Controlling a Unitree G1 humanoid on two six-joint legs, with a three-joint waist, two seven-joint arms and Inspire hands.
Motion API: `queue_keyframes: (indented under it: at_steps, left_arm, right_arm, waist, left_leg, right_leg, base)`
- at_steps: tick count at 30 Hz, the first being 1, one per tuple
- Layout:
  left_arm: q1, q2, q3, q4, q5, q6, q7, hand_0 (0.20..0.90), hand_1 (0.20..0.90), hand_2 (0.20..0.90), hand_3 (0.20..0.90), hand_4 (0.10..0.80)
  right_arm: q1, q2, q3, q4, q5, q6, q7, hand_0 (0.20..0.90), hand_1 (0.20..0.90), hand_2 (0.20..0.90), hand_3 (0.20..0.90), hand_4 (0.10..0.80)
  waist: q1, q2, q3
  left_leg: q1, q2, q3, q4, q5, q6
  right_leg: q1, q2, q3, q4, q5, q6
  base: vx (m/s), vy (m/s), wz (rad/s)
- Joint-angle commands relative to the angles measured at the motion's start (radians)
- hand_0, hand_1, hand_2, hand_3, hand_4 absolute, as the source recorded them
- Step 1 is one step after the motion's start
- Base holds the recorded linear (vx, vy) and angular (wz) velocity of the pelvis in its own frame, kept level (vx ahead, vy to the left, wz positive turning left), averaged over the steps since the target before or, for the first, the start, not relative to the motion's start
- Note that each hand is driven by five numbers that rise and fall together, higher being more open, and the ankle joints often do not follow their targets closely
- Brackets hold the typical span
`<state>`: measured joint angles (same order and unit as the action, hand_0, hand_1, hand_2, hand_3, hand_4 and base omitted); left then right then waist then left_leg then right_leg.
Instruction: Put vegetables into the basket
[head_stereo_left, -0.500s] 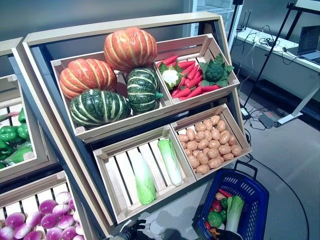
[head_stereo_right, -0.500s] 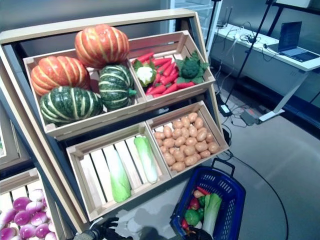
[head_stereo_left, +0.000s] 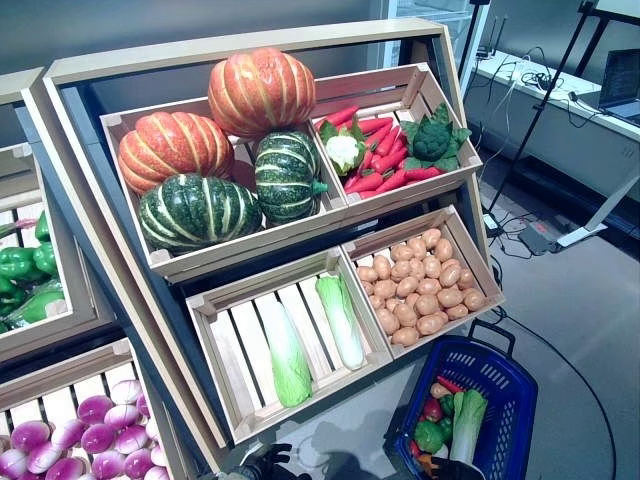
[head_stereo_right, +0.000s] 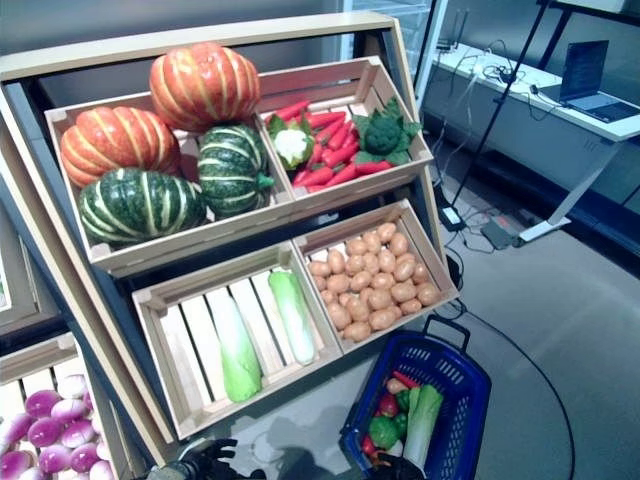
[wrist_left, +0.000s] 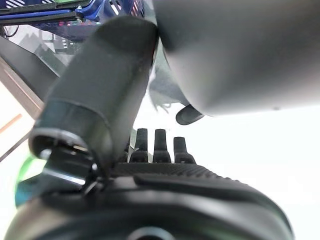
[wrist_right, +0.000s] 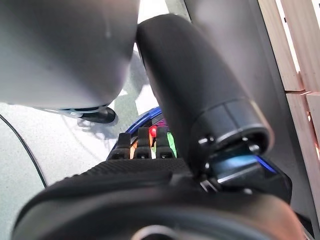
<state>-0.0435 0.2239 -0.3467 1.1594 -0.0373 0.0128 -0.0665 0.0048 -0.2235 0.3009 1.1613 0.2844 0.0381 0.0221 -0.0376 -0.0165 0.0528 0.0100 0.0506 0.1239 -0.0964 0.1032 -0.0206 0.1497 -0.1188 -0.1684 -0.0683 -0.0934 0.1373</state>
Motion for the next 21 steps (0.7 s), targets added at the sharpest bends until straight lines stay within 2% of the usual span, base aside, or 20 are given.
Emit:
queue_keyframes:
  at_steps: [1, 4, 7, 10, 11, 13, 14, 15, 17, 19, 21]
  left_arm:
    - [-0.079, 0.025, -0.022, 0.045, 0.04, -0.011, 0.001, 0.9, 0.9, 0.9, 0.9, 0.8]
    - [-0.079, 0.028, -0.03, 0.04, 0.039, -0.053, -0.004, 0.9, 0.9, 0.9, 0.9, 0.8]
    - [-0.095, 0.037, -0.052, 0.006, 0.071, -0.135, 0.018, 0.9, 0.9, 0.9, 0.9, 0.8]
    - [-0.122, 0.063, -0.08, -0.107, 0.138, -0.206, 0.003, 0.9, 0.9, 0.9, 0.9, 0.8]
    - [-0.123, 0.068, -0.086, -0.124, 0.142, -0.207, 0.003, 0.9, 0.9, 0.9, 0.9, 0.8]
    - [-0.14, 0.128, -0.14, -0.309, 0.201, -0.235, -0.002, 0.9, 0.9, 0.9, 0.9, 0.8]
    - [-0.142, 0.136, -0.145, -0.333, 0.2, -0.226, -0.005, 0.9, 0.9, 0.9, 0.9, 0.8]
    - [-0.157, 0.192, -0.169, -0.474, 0.2, -0.196, -0.024, 0.9, 0.9, 0.9, 0.9, 0.8]
    - [-0.182, 0.271, -0.196, -0.644, 0.237, -0.165, -0.046, 0.9, 0.9, 0.9, 0.9, 0.8]
    - [-0.191, 0.314, -0.199, -0.728, 0.24, -0.143, -0.06, 0.9, 0.9, 0.9, 0.9, 0.8]
    - [-0.216, 0.398, -0.188, -0.847, 0.292, -0.125, -0.021, 0.9, 0.9, 0.9, 0.9, 0.8]
  right_arm:
    - [-0.076, 0.002, 0.036, -0.011, 0.025, -0.038, -0.02, 0.9, 0.9, 0.9, 0.9, 0.8]
    - [-0.084, 0.0, 0.044, -0.008, 0.022, -0.038, -0.022, 0.9, 0.9, 0.9, 0.9, 0.8]
    - [-0.088, -0.005, 0.048, -0.009, 0.017, -0.038, -0.02, 0.9, 0.9, 0.9, 0.9, 0.8]
    - [-0.093, -0.016, 0.058, -0.026, 0.017, -0.022, -0.024, 0.9, 0.9, 0.9, 0.9, 0.8]
    - [-0.093, -0.017, 0.058, -0.027, 0.018, -0.021, -0.024, 0.9, 0.9, 0.9, 0.9, 0.8]
    - [-0.093, -0.036, 0.063, -0.056, 0.023, -0.009, -0.02, 0.9, 0.9, 0.9, 0.9, 0.8]
    - [-0.092, -0.038, 0.064, -0.059, 0.025, -0.008, -0.02, 0.9, 0.9, 0.9, 0.9, 0.8]
    - [-0.089, -0.051, 0.067, -0.081, 0.033, 0.001, -0.02, 0.9, 0.9, 0.9, 0.9, 0.8]
    - [-0.082, -0.066, 0.064, -0.1, 0.033, 0.006, -0.017, 0.9, 0.9, 0.9, 0.9, 0.8]
    - [-0.078, -0.073, 0.061, -0.101, 0.035, 0.002, -0.014, 0.9, 0.9, 0.9, 0.9, 0.8]
    - [-0.068, -0.078, 0.05, -0.087, 0.035, -0.013, -0.011, 0.9, 0.9, 0.9, 0.9, 0.8]
  waist:
    - [0.017, -0.005, 0.021]
    - [0.016, -0.002, 0.019]
    - [0.016, -0.001, 0.018]
    - [0.016, 0.0, 0.025]
    - [0.016, 0.0, 0.026]
    - [0.017, 0.004, 0.035]
    - [0.018, 0.004, 0.036]
    - [0.02, 0.008, 0.042]
    - [0.023, 0.014, 0.046]
    - [0.025, 0.018, 0.047]
    - [0.032, 0.024, 0.044]
  left_leg:
    - [0.055, 0.04, 0.017, 0.009, -0.106, -0.028]
    - [0.053, 0.042, 0.016, 0.009, -0.102, -0.031]
    - [0.049, 0.041, 0.01, 0.009, -0.099, -0.033]
    - [0.047, 0.043, 0.016, 0.009, -0.098, -0.036]
    - [0.047, 0.043, 0.016, 0.009, -0.098, -0.036]
    - [0.043, 0.043, 0.015, 0.009, -0.096, -0.036]
    - [0.043, 0.043, 0.015, 0.009, -0.096, -0.036]
    - [0.04, 0.043, 0.013, 0.009, -0.096, -0.035]
    - [0.037, 0.043, 0.011, 0.009, -0.097, -0.033]
    - [0.035, 0.043, 0.008, 0.009, -0.096, -0.033]
    - [0.033, 0.044, 0.003, 0.009, -0.097, -0.033]
  right_leg:
    - [-0.076, -0.049, -0.005, -0.019, 0.127, 0.018]
    - [-0.077, -0.043, 0.001, -0.019, 0.125, 0.014]
    - [-0.08, -0.037, 0.001, -0.019, 0.125, 0.012]
    - [-0.085, -0.034, 0.006, -0.019, 0.128, 0.013]
    - [-0.085, -0.033, 0.006, -0.019, 0.128, 0.013]
    - [-0.088, -0.031, 0.007, -0.019, 0.13, 0.014]
    - [-0.089, -0.031, 0.007, -0.019, 0.13, 0.014]
    - [-0.091, -0.032, 0.005, -0.019, 0.131, 0.015]
    - [-0.094, -0.034, 0.0, -0.019, 0.131, 0.015]
    - [-0.095, -0.035, -0.004, -0.019, 0.131, 0.015]
    - [-0.092, -0.038, -0.014, -0.019, 0.127, 0.018]
  base:
    - [-0.033, -0.018, 0.0]
    - [-0.034, -0.019, 0.0]
    - [-0.033, -0.025, 0.01]
    - [-0.05, -0.014, 0.01]
    - [-0.07, -0.019, 0.03]
    - [-0.062, -0.016, 0.03]
    - [-0.061, -0.008, 0.0]
    - [-0.069, -0.004, -0.01]
    - [-0.066, -0.004, -0.01]
    - [-0.027, -0.008, 0.03]
    - [0.003, -0.021, 0.04]
